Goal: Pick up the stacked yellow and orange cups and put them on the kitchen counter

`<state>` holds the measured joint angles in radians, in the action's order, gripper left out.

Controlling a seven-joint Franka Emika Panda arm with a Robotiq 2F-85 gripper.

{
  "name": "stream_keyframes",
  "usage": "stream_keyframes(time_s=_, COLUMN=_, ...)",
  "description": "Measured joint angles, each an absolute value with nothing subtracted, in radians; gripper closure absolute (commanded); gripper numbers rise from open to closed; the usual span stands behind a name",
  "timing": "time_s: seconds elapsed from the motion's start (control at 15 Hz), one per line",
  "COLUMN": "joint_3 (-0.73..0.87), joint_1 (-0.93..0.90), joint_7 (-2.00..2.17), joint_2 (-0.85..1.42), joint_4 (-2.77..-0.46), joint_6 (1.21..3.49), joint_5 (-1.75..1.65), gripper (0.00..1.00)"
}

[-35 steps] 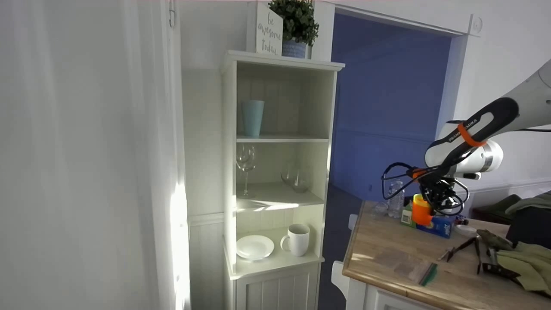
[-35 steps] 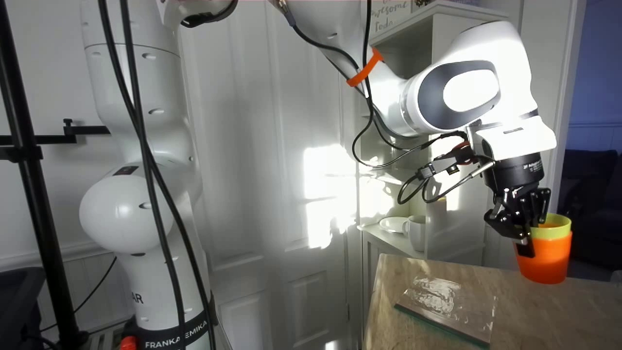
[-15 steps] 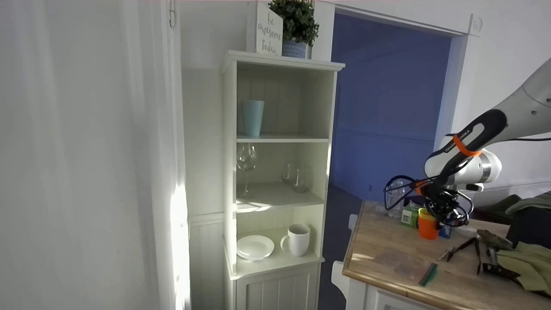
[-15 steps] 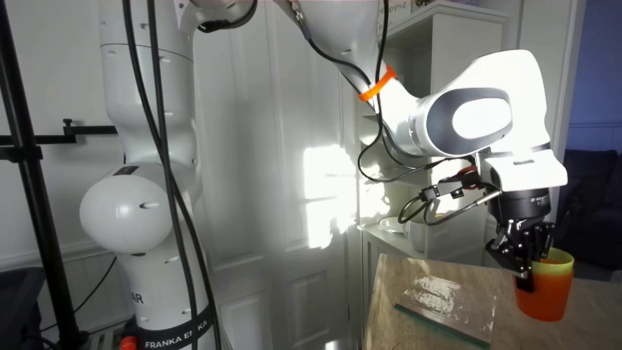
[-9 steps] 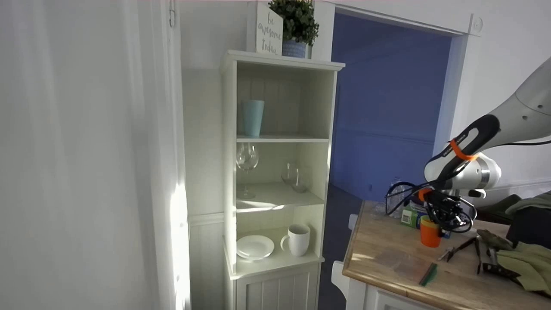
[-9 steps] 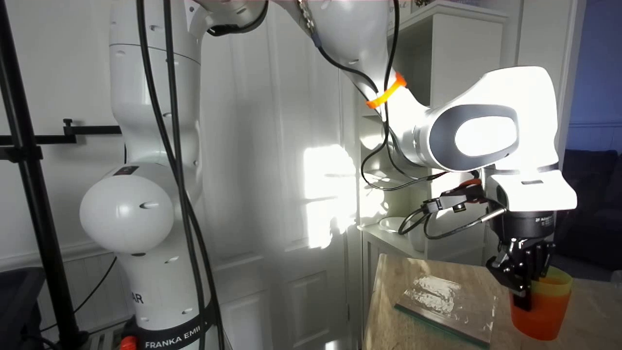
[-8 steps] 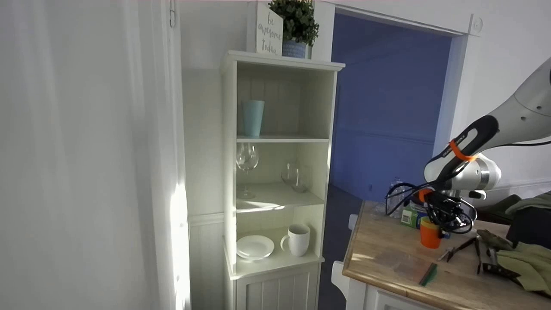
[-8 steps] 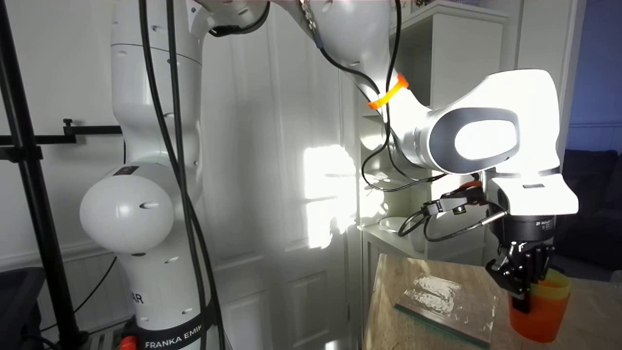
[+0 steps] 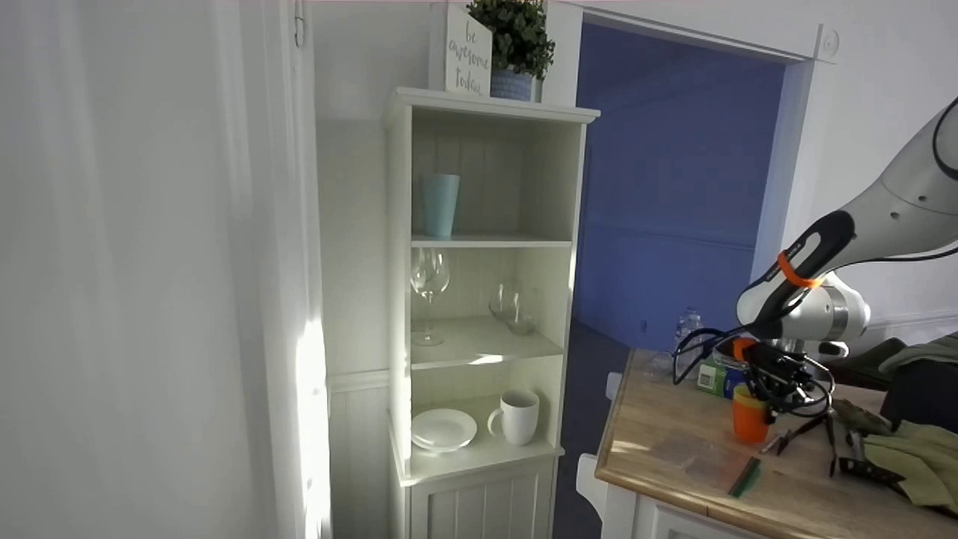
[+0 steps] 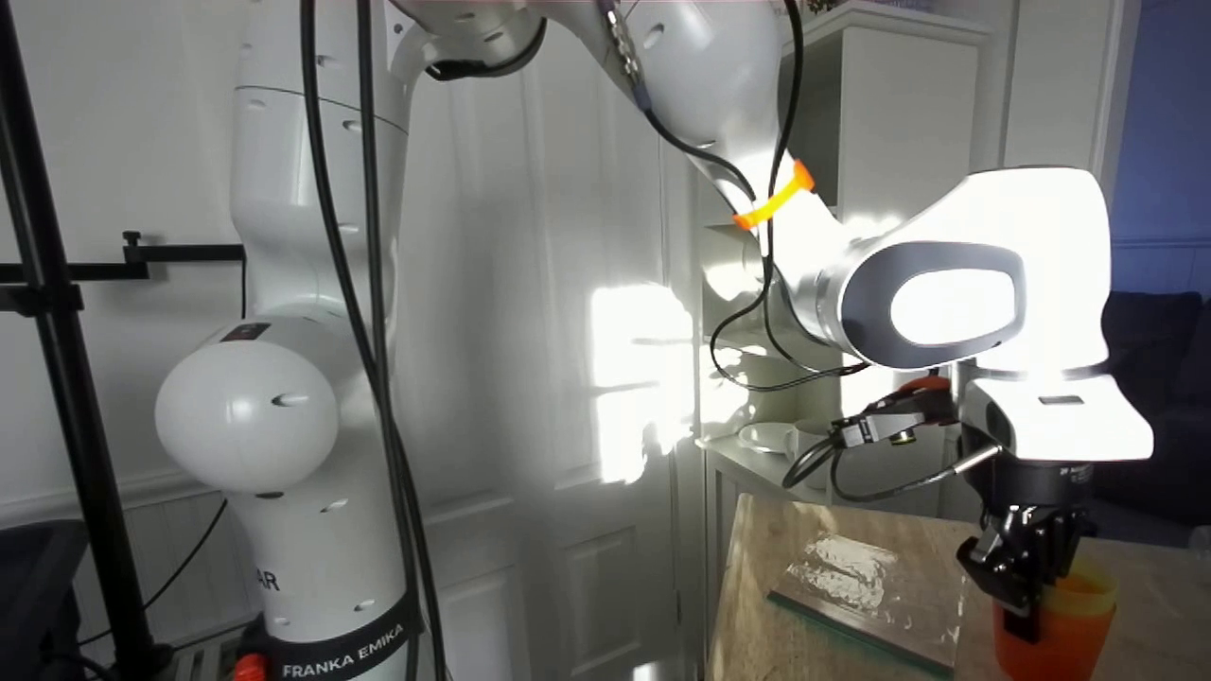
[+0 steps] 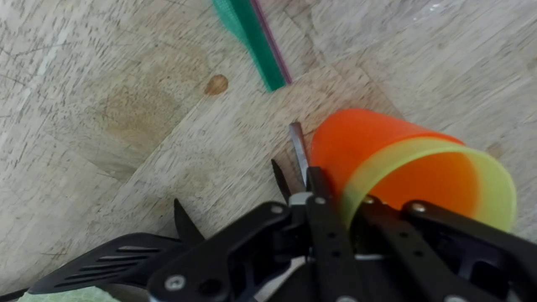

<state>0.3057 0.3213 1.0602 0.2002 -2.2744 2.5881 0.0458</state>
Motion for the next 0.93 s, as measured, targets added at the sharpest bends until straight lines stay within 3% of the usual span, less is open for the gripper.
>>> stream_keyframes(time_s=0.27, joint_3=0.306, joint_1=0.322, joint_7=0.992, joint_2=0.224, joint_4=-2.273, joint_6=2.631, joint_5=0.098, gripper=0.98)
stream_keyframes(time_s=0.33, joint_3=0.306, joint_1=0.322, joint_7=0.979, joint_2=0.23, joint_4=-2.273, joint_6=2.641, joint_5=0.106, gripper=0.68)
stream_keyframes(time_s=0.4, joint_3=0.306, joint_1=0.322, joint_7=0.967, joint_2=0.236, joint_4=-2.273, joint_6=2.648, joint_5=0.113, gripper=0.67)
stream_keyframes(time_s=0.53, joint_3=0.306, joint_1=0.321, joint_7=0.951, joint_2=0.244, joint_4=-2.273, joint_6=2.657, joint_5=0.121, gripper=0.55)
stream_keyframes(time_s=0.93, joint_3=0.305, joint_1=0.315, joint_7=0.902, joint_2=0.223, joint_4=-2.267, joint_6=2.656, joint_5=0.137, gripper=0.12)
